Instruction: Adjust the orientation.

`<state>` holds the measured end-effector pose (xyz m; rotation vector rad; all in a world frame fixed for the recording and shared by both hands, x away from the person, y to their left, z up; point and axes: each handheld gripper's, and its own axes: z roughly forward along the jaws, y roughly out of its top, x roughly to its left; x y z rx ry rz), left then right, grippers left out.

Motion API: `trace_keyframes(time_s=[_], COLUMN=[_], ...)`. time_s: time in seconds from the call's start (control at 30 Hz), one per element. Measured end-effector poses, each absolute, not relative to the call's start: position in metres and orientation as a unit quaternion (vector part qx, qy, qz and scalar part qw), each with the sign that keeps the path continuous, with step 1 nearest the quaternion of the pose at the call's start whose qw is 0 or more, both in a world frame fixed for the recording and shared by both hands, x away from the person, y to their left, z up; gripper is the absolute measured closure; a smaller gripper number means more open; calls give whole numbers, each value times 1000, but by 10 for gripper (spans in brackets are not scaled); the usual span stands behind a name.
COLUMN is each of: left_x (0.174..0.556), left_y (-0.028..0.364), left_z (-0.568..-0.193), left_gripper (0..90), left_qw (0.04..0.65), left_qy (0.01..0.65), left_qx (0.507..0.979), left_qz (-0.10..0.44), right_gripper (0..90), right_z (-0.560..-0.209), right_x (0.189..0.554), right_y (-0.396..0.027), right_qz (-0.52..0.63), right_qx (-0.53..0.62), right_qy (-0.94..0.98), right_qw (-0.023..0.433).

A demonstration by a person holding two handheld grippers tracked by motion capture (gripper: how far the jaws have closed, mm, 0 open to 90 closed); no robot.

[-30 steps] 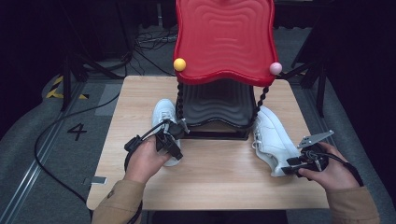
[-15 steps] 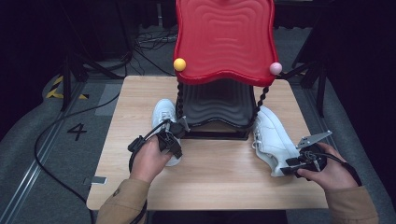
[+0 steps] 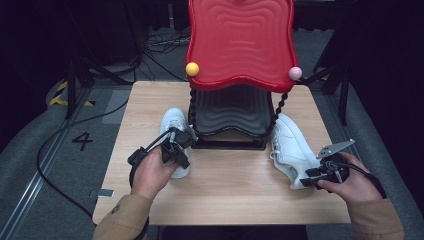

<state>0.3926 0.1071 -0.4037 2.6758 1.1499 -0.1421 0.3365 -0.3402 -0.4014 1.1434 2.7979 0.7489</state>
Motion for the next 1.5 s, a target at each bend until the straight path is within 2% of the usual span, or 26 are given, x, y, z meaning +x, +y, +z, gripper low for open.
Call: trace_keyframes(time_s=[0.53, 1.5], left_x=[384, 380], left_y=[131, 137], left_z=[-340, -226], left_gripper=[791, 785], left_qw=[123, 123], left_qy=[394, 380], left_qx=[910, 917], left_qz=[-37, -2], right_gripper=[536, 535], right_z=[-401, -398], right_x=[338, 332], right_y=[-340, -352], right_qz=[243, 250], right_qx=[366, 373], right_qy=[898, 894], right_qw=[13, 12])
